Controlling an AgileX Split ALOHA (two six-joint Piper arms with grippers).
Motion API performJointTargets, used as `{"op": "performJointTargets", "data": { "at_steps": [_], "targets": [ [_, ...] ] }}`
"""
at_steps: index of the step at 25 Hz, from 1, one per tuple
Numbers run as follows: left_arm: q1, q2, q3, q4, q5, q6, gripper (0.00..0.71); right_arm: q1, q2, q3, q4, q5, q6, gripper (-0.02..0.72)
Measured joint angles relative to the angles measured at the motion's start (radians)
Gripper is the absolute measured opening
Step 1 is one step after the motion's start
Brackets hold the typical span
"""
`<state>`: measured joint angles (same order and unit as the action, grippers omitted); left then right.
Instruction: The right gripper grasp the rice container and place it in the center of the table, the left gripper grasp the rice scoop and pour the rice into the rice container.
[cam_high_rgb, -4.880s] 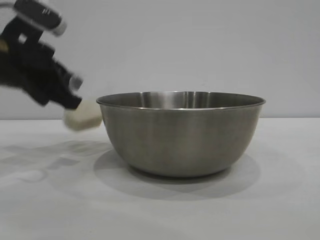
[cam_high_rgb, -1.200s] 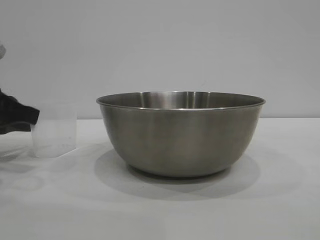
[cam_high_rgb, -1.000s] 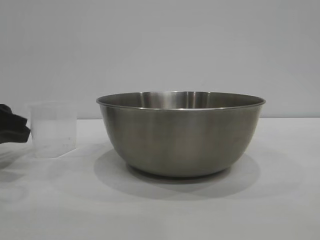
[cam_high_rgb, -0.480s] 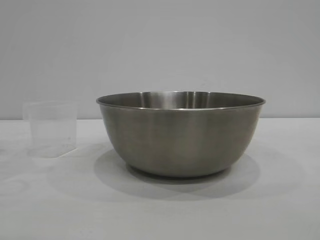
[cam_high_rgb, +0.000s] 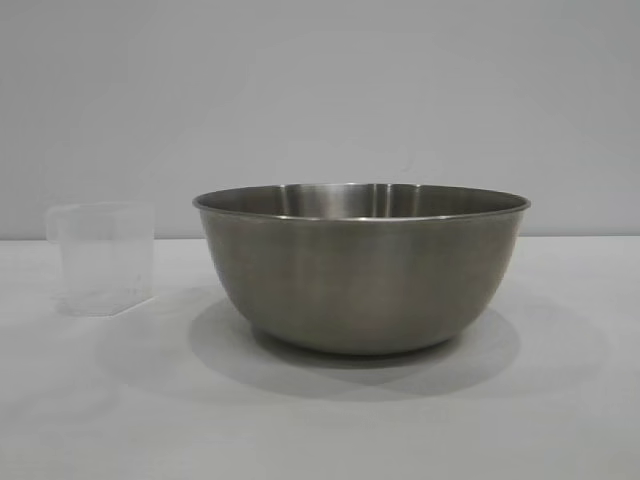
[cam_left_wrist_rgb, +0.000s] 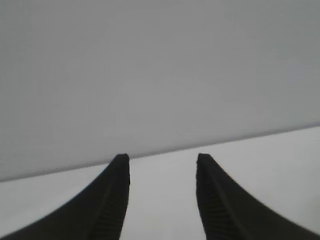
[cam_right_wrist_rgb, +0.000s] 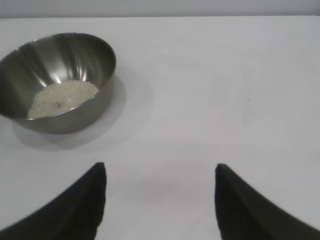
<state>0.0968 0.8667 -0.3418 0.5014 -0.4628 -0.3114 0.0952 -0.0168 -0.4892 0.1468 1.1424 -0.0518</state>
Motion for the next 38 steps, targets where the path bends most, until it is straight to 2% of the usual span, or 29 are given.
{"op": "performJointTargets", "data": {
  "at_steps": [7,9,14,18,20,21,22,25,26,27,33,34,36,37,38],
  "targets": [
    [0.000,-0.354,0.001,0.388,0.320,-0.414,0.264,0.000,0.000,0.000,0.000,0.000,0.000,0.446],
    [0.000,-0.432,0.002,0.510,0.362,-0.543,0.264,0.000,0.000,0.000,0.000,0.000,0.000,0.446],
    [0.000,-0.548,0.002,0.845,0.346,-0.913,0.264,0.000,0.000,0.000,0.000,0.000,0.000,0.446],
    [0.000,-0.551,0.003,1.169,0.209,-1.172,0.264,0.000,0.000,0.000,0.000,0.000,0.001,0.446],
    [0.000,-0.551,0.003,1.254,0.167,-1.254,0.264,0.000,0.000,0.000,0.000,0.000,0.001,0.446],
    [0.000,-0.551,0.003,1.275,0.158,-1.275,0.210,0.000,0.000,0.000,0.000,0.000,0.001,0.446],
    [0.000,-0.551,0.003,1.287,0.154,-1.285,0.212,0.000,0.000,0.000,0.000,0.000,0.001,0.446],
    [0.000,-0.552,0.003,1.288,0.149,-1.295,0.212,0.000,0.000,0.000,0.000,0.000,0.001,0.446],
    [0.000,-0.552,0.003,1.288,0.149,-1.299,0.260,0.000,0.000,0.000,0.000,0.000,0.001,0.446],
    [0.000,-0.552,0.003,1.288,0.149,-1.300,0.269,0.000,0.000,0.000,0.000,0.000,0.001,0.446],
    [0.000,-0.552,0.005,1.262,0.199,-1.281,0.264,0.000,0.000,0.000,0.000,0.000,0.002,0.446],
    [0.000,-0.552,0.005,1.190,0.216,-1.222,0.264,0.000,0.000,0.000,0.000,0.000,0.002,0.446],
    [0.000,-0.552,0.005,0.876,0.277,-0.921,0.264,0.000,0.000,0.000,0.000,0.000,0.002,0.446],
    [0.000,-0.553,0.005,0.678,0.315,-0.752,0.264,0.000,0.000,0.000,0.000,0.000,0.002,0.446],
    [0.000,-0.554,-0.024,0.318,0.479,-0.343,0.264,0.000,0.000,0.000,0.000,0.000,0.002,0.446]
  ]
}}
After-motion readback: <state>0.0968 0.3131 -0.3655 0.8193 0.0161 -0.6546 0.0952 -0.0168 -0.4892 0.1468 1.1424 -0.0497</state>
